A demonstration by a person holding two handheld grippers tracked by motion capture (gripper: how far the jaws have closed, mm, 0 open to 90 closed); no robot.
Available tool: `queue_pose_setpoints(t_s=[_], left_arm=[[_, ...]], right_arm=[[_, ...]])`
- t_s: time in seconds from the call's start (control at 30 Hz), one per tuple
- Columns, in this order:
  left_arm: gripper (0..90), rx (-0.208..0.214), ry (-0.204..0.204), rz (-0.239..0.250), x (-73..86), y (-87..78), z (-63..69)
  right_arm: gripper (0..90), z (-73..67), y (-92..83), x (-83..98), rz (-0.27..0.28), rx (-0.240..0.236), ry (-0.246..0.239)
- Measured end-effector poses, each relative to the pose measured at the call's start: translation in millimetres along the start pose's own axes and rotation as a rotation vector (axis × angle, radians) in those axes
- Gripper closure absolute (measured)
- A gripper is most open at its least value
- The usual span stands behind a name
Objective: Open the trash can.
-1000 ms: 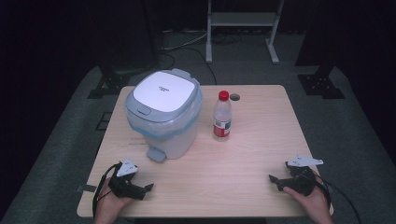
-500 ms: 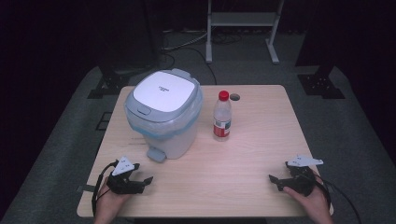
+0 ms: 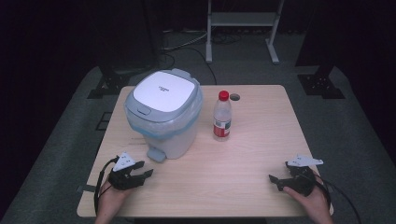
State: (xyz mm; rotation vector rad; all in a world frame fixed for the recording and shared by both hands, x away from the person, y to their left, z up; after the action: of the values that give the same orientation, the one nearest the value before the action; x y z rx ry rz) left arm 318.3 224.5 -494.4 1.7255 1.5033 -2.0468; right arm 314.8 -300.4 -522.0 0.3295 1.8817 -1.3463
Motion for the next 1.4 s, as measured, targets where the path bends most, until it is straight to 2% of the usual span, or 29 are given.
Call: queue_pose_setpoints(t_s=[0.2,0.6,0.8,1.03,1.4], left_arm=[[64.9,-0.022,-0.006,0.009,-8.8,0.2,-2.6],[90.0,-0.041,-0.021,0.017,-24.5,6.9,-9.4],[90.0,-0.048,-0.02,0.003,-29.6,14.6,-10.0],[90.0,-0.068,0.006,0.006,-37.4,21.5,-13.5],[90.0,-0.082,-0.008,-0.004,-39.4,35.6,-20.4]], right_arm=[[8.5,0.0,0.0,0.0,0.0,0.0,0.0],[8.6,0.0,0.0,0.0,0.0,0.0,0.0],[8.5,0.0,0.0,0.0,0.0,0.0,0.0],[8.6,0.0,0.0,0.0,0.0,0.0,0.0],[8.6,0.0,0.0,0.0,0.0,0.0,0.0]])
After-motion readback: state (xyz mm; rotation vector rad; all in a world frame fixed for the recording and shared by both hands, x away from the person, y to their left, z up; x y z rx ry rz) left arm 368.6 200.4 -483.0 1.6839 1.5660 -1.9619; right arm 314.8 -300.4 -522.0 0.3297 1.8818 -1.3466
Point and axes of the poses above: each handheld gripper's, and its own axes: y roughly forward along the jaws, x roughly out of its underside, z roughly to its right, the point moved 5 cm from there along y, roughly forward along the jaws, and after that the axes turned 9 degrees about y, right-handed, at the moved point
